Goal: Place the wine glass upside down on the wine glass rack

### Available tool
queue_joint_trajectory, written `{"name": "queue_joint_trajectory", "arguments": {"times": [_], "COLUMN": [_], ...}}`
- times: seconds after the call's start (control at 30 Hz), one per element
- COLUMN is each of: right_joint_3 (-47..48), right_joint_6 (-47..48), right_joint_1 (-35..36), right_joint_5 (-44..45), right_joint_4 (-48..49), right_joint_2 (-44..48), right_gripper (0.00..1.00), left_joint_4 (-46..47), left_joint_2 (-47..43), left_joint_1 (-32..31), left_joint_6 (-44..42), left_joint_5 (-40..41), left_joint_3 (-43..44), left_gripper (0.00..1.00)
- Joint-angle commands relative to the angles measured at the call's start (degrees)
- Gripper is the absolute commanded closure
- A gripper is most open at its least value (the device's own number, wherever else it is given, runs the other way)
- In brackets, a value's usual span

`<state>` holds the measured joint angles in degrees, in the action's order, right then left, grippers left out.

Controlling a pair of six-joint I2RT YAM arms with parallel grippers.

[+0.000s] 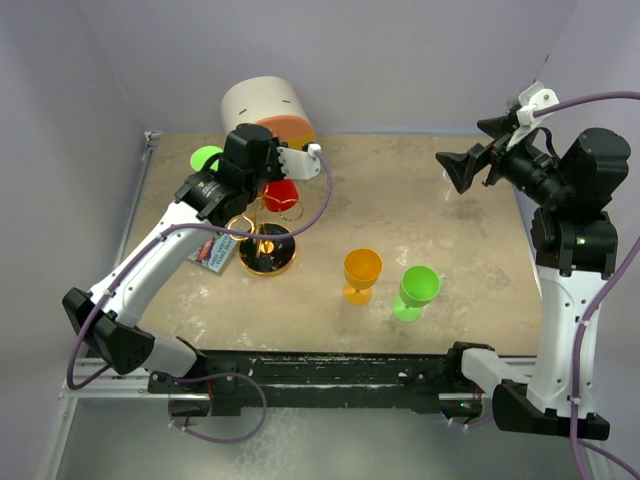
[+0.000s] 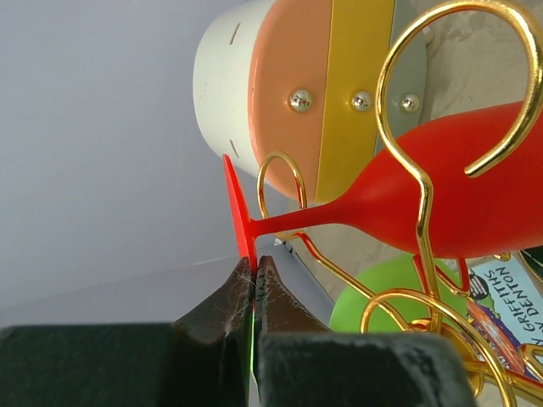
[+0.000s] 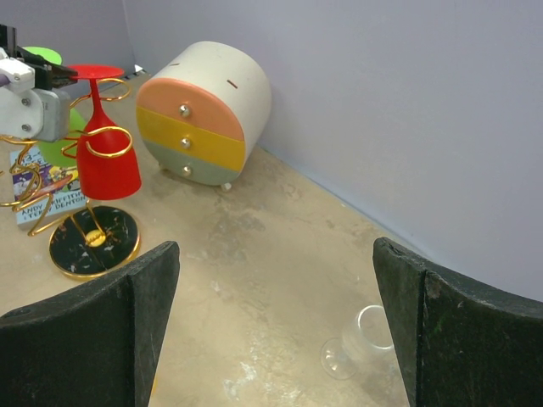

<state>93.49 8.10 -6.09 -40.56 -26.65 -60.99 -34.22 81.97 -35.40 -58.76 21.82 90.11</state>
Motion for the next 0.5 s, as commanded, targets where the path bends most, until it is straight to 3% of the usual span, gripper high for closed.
{"name": "queue_joint_trajectory", "arguments": {"times": [0.0, 0.47], "right_joint_3": [-0.02, -0.49], "right_joint_6": [-0.64, -1.10], "right_joint_1": [-0.41, -0.68], "right_joint_5": [-1.54, -2.16], "right_joint_4": [2.48, 3.00], "right_joint_2": [0.52, 0.15], "right_gripper": [0.02, 0.02], "left_joint_4": [0.71, 1.99], "left_joint_2": [0.42, 3.33], "left_joint_1": [0.07, 0.11], "left_joint_6": [1.54, 2.11], "left_joint_5": [4.48, 6.41], "left_joint_3": [1.89, 4.31], "left_gripper": [1.00, 1.00]}}
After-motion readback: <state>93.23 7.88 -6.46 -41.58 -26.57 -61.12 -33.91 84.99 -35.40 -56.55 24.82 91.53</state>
